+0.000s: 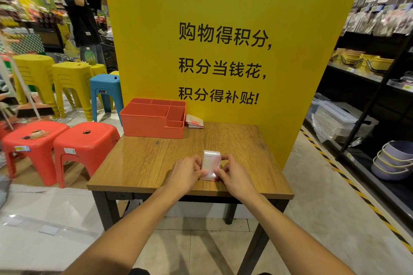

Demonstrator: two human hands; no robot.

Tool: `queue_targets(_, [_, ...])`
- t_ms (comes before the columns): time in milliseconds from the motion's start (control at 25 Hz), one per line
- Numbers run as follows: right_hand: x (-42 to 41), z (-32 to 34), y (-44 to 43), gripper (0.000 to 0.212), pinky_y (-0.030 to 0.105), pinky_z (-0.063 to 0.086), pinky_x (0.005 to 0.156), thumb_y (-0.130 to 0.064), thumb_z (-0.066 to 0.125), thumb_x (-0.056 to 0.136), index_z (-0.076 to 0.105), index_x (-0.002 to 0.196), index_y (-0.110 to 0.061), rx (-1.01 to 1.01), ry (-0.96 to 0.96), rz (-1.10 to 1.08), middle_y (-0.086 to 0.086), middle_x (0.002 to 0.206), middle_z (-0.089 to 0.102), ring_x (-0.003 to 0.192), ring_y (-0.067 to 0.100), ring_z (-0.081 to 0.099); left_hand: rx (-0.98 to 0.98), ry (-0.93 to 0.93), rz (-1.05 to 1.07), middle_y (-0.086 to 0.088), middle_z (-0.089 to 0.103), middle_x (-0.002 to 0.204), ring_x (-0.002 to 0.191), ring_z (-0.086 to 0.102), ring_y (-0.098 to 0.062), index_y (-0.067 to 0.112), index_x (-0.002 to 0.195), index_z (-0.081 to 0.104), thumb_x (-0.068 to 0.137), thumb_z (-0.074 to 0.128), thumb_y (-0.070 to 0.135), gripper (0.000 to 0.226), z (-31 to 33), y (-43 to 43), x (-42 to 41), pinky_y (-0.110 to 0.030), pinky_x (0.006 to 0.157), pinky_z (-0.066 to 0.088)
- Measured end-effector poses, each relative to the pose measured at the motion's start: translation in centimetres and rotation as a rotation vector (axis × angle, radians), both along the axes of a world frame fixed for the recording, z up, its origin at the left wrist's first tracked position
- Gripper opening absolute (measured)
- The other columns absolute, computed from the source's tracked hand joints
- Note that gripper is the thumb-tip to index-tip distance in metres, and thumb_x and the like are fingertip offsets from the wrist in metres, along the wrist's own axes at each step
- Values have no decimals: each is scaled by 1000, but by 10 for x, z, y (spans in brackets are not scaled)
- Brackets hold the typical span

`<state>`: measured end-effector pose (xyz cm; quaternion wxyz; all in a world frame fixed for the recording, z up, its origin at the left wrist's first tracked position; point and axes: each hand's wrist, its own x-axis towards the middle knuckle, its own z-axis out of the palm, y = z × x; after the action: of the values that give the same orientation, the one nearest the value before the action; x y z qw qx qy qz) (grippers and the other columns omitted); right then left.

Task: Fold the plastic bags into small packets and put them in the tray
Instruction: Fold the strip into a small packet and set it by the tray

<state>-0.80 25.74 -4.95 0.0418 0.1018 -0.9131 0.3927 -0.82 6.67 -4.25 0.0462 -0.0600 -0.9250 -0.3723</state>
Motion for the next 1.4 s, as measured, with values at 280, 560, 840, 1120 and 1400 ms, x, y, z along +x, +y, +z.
queue_targets(280, [-5,-1,-8,51,30,55,60,-36,56,104,41,152,-28,229,36,-30,-6,92,71,77,9,67,27,-60,86,6,72,77,75,70,-8,22,123,62,85,85,28,45,3,8,-5,-32,66,55])
queue_targets(560, [-6,-15,-7,23,35,51,88,-23,53,104,64,125,-25,268,190,45,-3,118,64,110,21,57,-75,-43,98,-4,72,98,94,70,-23,17,143,58,86,84,21,63,1,18,-13,-40,78,60])
queue_targets(840, [-9,-13,-2,40,39,43,106,-30,37,110,58,143,-21,408,141,118,2,157,49,128,25,47,-139,-31,27,-8,65,138,116,66,-26,13,132,69,98,70,24,36,-11,11,-23,-43,96,56])
queue_targets(1120, [-9,-19,8,54,44,37,116,-47,24,111,39,158,-24,553,229,198,-3,164,39,149,24,36,-348,117,-195,7,35,165,155,27,-16,23,153,50,107,50,43,50,-19,-6,-16,-39,123,31])
queue_targets(1400, [-7,-23,13,65,42,37,117,-49,10,108,34,160,-18,603,289,218,-1,165,36,149,24,36,-655,310,-324,-8,17,171,159,16,-24,9,163,21,113,22,38,58,-36,-15,1,-39,127,21])
